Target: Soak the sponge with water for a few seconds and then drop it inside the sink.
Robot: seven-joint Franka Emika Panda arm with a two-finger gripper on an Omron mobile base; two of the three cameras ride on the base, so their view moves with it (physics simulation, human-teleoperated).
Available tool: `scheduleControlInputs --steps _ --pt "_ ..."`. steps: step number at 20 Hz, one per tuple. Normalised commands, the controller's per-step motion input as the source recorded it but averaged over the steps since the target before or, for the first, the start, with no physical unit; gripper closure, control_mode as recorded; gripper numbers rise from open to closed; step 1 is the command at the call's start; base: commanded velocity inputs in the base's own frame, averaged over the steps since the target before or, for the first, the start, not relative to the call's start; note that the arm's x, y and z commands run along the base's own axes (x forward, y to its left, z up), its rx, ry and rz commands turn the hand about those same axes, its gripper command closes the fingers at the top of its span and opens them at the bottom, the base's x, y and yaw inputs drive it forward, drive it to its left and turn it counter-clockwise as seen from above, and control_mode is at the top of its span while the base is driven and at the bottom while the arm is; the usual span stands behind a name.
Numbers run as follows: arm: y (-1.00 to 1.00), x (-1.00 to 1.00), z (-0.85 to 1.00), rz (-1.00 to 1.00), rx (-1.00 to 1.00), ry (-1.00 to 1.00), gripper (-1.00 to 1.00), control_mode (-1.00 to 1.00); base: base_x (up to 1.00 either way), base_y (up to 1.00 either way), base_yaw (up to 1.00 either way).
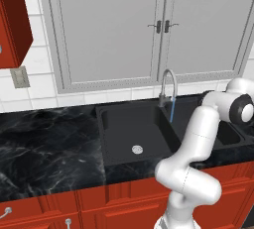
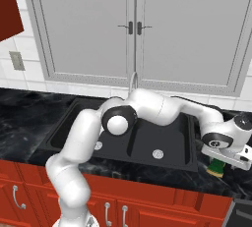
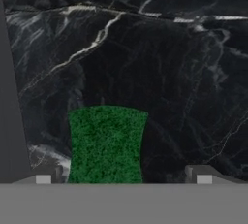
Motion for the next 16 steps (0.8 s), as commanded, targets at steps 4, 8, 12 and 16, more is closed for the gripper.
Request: scheduleControlInputs --steps 4,8,12,16 --pt "0.02 0.03 -0.05 0.0 0.0 0.0 -1.0 -1.0 0.0 0.0 0.0" --pt "0.07 0.07 -0.09 0.0 0.0 0.0 -1.0 -1.0 0.0 0.0 0.0" --pt "0.06 0.05 -0.03 0.0 0.0 0.0 -1.0 -1.0 0.0 0.0 0.0" --pt "0.01 0.0 0.0 0.0 0.0 0.0 -1.0 -1.0 0.0 0.0 0.0"
